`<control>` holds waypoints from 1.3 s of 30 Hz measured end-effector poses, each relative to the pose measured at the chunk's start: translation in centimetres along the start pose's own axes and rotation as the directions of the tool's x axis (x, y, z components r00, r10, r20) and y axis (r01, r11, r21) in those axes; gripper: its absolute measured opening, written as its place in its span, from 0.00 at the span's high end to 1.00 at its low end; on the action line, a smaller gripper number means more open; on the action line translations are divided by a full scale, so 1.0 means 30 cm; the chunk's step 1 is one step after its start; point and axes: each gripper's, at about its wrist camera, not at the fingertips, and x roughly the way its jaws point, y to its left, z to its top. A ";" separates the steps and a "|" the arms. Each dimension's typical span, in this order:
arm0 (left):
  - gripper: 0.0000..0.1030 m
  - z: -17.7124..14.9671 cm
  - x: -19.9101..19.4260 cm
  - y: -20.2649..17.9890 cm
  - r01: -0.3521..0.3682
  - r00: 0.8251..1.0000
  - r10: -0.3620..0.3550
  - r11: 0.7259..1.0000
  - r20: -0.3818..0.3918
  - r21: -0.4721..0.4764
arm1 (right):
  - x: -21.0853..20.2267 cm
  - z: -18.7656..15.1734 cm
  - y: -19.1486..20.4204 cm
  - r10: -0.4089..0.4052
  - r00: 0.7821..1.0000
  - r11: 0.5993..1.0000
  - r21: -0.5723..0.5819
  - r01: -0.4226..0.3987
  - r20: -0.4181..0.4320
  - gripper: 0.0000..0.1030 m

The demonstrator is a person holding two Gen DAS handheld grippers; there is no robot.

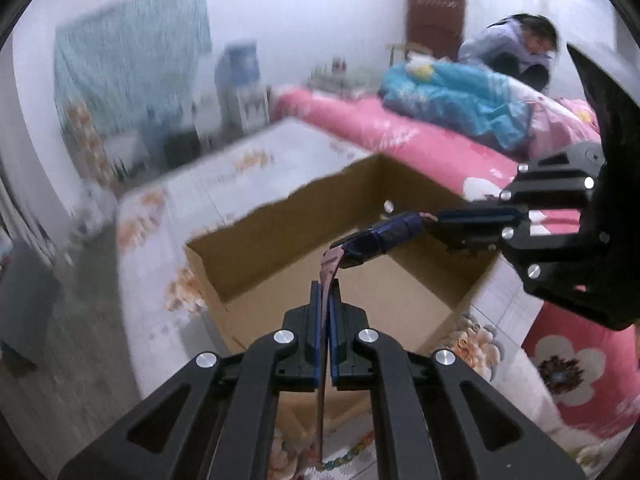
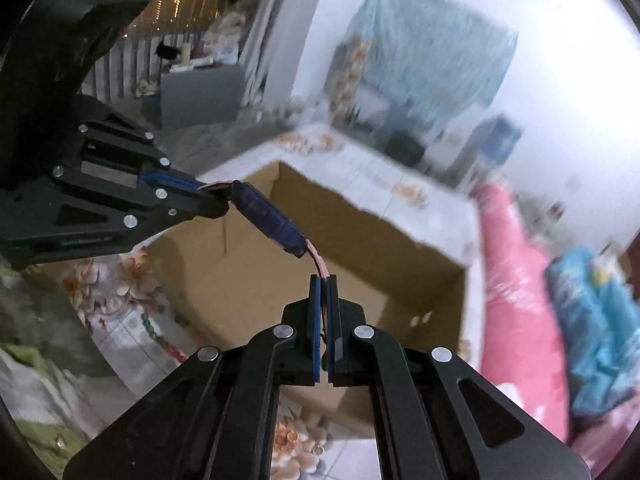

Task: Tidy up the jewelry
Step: 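Lift the pink watch with both tools and carry it over the box, then lower the watch into the box and open both tools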

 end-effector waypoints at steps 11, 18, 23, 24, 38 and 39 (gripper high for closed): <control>0.57 0.137 0.418 0.127 -0.093 0.945 0.083 0.996 -0.316 -0.017 | 0.399 0.070 -0.185 0.209 0.938 0.965 0.215 -0.152 -0.276 0.95; 0.38 0.198 0.371 0.142 -0.089 0.973 0.072 0.994 -0.220 -0.068 | 0.395 0.071 -0.242 0.194 0.951 0.952 0.280 -0.124 -0.239 0.87; 0.33 0.220 0.251 0.138 -0.108 0.988 0.099 0.992 -0.122 -0.070 | 0.253 0.060 -0.241 0.116 0.982 0.959 0.273 -0.072 -0.150 0.74; 0.33 0.210 0.197 0.142 -0.110 0.991 0.104 0.991 -0.087 -0.075 | 0.234 0.059 -0.253 0.097 0.987 0.960 0.274 -0.058 -0.131 0.72; 0.14 -0.283 -0.225 0.131 -0.095 0.993 0.108 0.965 0.039 -0.244 | -0.355 -0.275 0.036 -0.137 0.977 0.925 0.373 0.067 0.163 0.14; 0.14 -0.320 -0.211 0.124 -0.094 0.994 0.103 0.964 0.021 -0.247 | -0.350 -0.301 0.065 -0.133 0.980 0.920 0.385 0.067 0.148 0.13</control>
